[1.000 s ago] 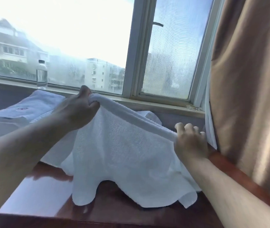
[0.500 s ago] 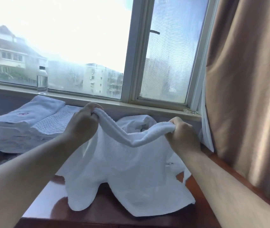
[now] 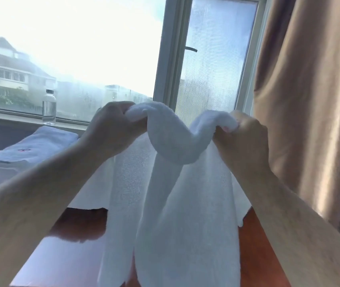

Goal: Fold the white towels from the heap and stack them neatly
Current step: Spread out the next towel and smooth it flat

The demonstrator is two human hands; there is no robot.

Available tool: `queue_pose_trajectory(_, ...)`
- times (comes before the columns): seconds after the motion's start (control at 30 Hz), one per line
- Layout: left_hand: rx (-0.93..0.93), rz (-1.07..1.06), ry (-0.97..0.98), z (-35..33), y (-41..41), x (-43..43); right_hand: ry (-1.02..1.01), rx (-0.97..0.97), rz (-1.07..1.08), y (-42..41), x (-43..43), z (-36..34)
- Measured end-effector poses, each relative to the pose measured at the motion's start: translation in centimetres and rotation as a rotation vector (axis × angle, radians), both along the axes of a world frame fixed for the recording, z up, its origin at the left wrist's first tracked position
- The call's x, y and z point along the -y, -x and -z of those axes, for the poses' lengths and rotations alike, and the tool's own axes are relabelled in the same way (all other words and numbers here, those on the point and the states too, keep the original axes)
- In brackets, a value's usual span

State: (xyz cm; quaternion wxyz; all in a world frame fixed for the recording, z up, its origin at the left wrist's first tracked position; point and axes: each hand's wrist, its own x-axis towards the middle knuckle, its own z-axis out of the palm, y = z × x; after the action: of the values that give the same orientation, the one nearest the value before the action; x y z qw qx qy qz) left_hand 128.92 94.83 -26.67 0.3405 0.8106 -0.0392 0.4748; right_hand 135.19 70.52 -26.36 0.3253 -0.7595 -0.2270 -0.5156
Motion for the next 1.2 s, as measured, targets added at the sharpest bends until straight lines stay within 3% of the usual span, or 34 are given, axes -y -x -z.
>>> queue_pose_trajectory(0.1, -0.104, -0.039, -0.038, 0.6, -1.6, -0.5, 0.095, -0.157, 0.022, -1.7, 0.4, 0.6)
queue_pose_trajectory(0.37, -0.668, -0.328, -0.385, 10.0, -10.8, -2.2, 0.479, -0.739, 0.184, -12.0, -1.0, 9.6)
queue_pose_trajectory(0.47, -0.73, -0.513, -0.527, 13.9, -12.7, -1.6, 0.632, -0.855, 0.314, -14.8, -1.2, 14.8)
queue_pose_trajectory(0.53, -0.64, -0.48, -0.612, 16.5, -13.1, -0.4, 0.704, -0.785, 0.381, -15.3, -1.6, 17.6)
queue_pose_trajectory(0.63, -0.492, -0.145, -0.616, 19.7, -12.5, 2.3, 0.625, -0.703, 0.231, -13.7, -2.3, 20.1)
queue_pose_trajectory(0.7, -0.566, 0.051, -0.53, 21.5, -12.0, 4.0, 0.526, -0.76, 0.12, -11.7, -2.2, 21.4)
queue_pose_trajectory(0.87, -0.855, 0.067, -0.54, 25.8, -11.9, 4.5, 0.457, -0.815, 0.024, -7.9, 0.9, 25.1)
queue_pose_trajectory(0.97, -0.902, 0.058, -0.527, 26.8, -12.1, 3.9, 0.405, -0.826, -0.057, -6.9, 2.0, 26.1)
queue_pose_trajectory(1.03, -0.913, 0.051, -0.522, 26.9, -12.1, 3.9, 0.307, -0.798, -0.016, -6.4, 2.3, 26.2)
queue_pose_trajectory(1.13, -0.957, 0.031, -0.522, 26.6, -12.3, 4.0, 0.141, -0.716, 0.245, -6.7, 3.5, 25.9)
queue_pose_trajectory(1.2, -0.997, 0.022, -0.536, 26.6, -12.4, 4.0, 0.039, -0.864, 0.393, -7.7, 5.2, 25.6)
